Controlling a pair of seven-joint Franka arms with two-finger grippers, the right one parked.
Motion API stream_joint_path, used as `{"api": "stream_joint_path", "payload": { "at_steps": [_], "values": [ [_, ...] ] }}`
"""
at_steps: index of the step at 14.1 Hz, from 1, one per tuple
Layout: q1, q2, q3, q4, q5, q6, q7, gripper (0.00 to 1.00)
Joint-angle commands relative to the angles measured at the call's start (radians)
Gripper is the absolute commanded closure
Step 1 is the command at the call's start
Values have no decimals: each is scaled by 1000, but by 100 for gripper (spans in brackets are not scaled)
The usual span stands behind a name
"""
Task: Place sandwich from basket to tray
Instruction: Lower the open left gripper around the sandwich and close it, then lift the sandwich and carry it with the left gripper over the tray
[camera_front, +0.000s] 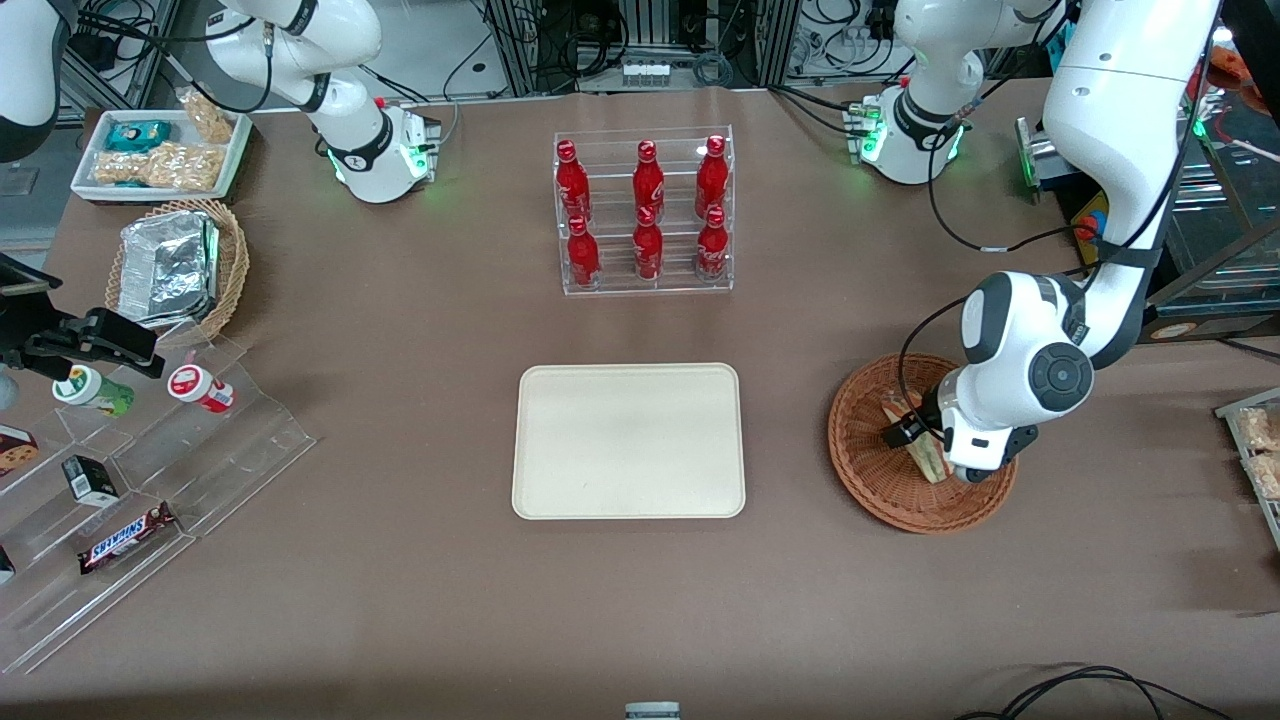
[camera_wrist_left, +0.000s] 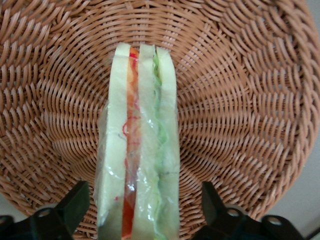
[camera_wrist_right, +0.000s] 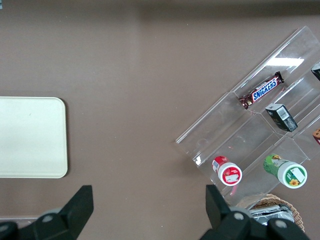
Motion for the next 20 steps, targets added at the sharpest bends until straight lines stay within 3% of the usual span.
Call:
{"api": "stream_joint_path", "payload": {
  "at_steps": [1, 3, 7, 11, 14, 17, 20],
  "values": [
    [6, -25, 5, -16, 9, 1, -2, 85],
    [8, -32, 5, -5, 11, -33, 0, 96],
    [-6, -111, -2, 13, 20, -134, 50, 98],
    [-147, -152, -18, 68, 33, -298, 99, 95],
    [-309, -85, -19, 183, 53, -346, 179, 95],
    [-443, -16, -18, 237, 61, -341, 123, 92],
    [-532, 105, -18, 390, 66, -347, 60, 86]
  ]
}}
